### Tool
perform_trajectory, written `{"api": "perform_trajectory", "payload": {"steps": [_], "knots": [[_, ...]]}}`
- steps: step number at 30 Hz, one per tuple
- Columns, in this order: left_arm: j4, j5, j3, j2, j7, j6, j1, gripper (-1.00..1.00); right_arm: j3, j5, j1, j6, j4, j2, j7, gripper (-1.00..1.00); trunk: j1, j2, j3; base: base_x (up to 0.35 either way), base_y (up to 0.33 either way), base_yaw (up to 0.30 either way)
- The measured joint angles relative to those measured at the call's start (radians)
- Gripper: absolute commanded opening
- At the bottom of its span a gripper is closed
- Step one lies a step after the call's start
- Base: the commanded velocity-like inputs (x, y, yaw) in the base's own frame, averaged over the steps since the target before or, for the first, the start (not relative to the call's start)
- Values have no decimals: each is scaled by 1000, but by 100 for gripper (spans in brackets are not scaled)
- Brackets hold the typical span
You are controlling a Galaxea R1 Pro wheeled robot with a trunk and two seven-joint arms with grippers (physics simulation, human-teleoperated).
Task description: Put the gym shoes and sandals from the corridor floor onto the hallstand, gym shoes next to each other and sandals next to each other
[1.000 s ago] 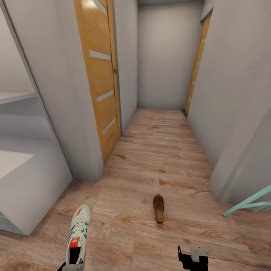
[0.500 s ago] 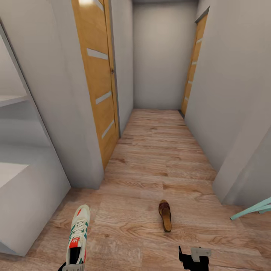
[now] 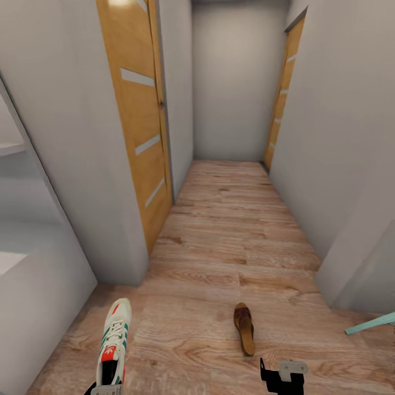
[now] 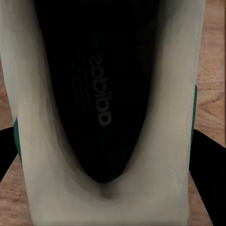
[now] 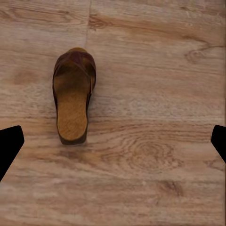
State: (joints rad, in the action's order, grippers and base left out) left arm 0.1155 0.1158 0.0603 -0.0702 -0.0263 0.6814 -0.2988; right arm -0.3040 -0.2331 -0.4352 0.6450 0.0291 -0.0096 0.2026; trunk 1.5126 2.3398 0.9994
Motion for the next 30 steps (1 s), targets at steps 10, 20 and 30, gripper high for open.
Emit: {"api": "perform_trajectory", "payload": {"steps": [10,20,30], "knots": [[0,0,1,0,0,0,0,-100,1,0,0,-1,-1,0,0,100,0,0,-3,4,0,-251],[0,1,1,-1,0,0,0,-100,1,0,0,-1,-1,0,0,100,0,0,-4,34,37,-275],[0,1,1,-1,0,0,0,-100,0,0,0,-1,-1,0,-1,100,0,0,-4,98,176,-144]]}}
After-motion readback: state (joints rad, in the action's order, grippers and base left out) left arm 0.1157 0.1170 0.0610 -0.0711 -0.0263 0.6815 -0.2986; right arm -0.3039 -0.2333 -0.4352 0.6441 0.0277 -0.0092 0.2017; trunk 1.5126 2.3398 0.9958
